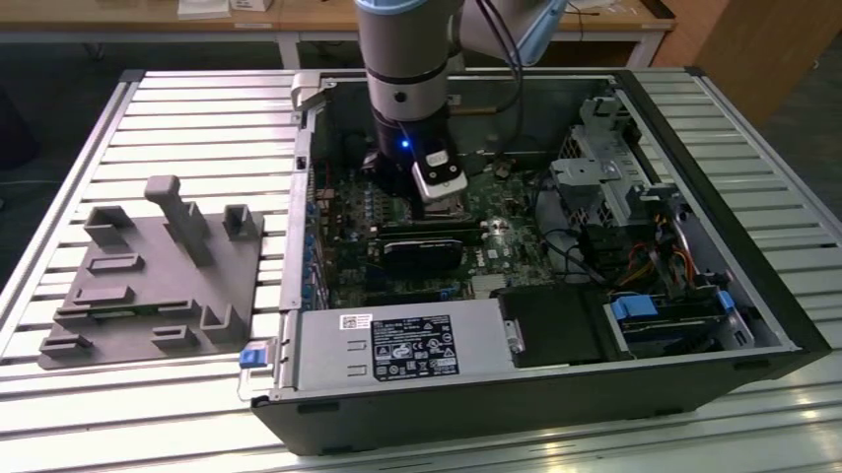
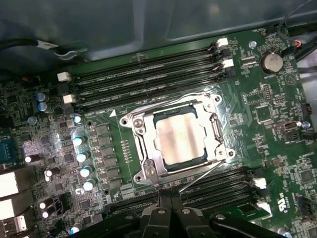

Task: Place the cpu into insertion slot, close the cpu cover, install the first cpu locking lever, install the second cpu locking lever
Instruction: 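Install the second cpu locking lever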

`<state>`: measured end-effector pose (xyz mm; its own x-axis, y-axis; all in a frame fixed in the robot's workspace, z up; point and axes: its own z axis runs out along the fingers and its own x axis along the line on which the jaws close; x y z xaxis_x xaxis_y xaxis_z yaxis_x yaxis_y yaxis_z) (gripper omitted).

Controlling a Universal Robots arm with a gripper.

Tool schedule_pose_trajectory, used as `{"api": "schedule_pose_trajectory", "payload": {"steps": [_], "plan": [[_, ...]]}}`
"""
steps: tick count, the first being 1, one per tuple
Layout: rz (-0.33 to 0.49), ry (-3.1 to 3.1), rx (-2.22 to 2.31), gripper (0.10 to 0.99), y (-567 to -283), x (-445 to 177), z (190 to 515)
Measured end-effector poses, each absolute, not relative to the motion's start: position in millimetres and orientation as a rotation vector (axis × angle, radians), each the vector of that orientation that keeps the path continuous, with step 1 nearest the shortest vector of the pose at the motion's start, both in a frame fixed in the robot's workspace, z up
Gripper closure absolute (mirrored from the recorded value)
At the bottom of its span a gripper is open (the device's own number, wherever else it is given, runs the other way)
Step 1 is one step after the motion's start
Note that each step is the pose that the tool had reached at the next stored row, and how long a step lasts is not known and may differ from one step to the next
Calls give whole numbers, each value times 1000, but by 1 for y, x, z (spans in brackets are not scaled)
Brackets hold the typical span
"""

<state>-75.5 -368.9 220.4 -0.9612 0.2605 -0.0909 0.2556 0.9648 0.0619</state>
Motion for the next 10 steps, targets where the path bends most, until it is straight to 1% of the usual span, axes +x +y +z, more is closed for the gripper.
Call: {"api": "schedule_pose_trajectory", "payload": {"steps": [6, 10], "plan": [[82, 3018, 387, 980, -370, -76, 220], [132, 3020, 390, 980, -375, -76, 219]]}}
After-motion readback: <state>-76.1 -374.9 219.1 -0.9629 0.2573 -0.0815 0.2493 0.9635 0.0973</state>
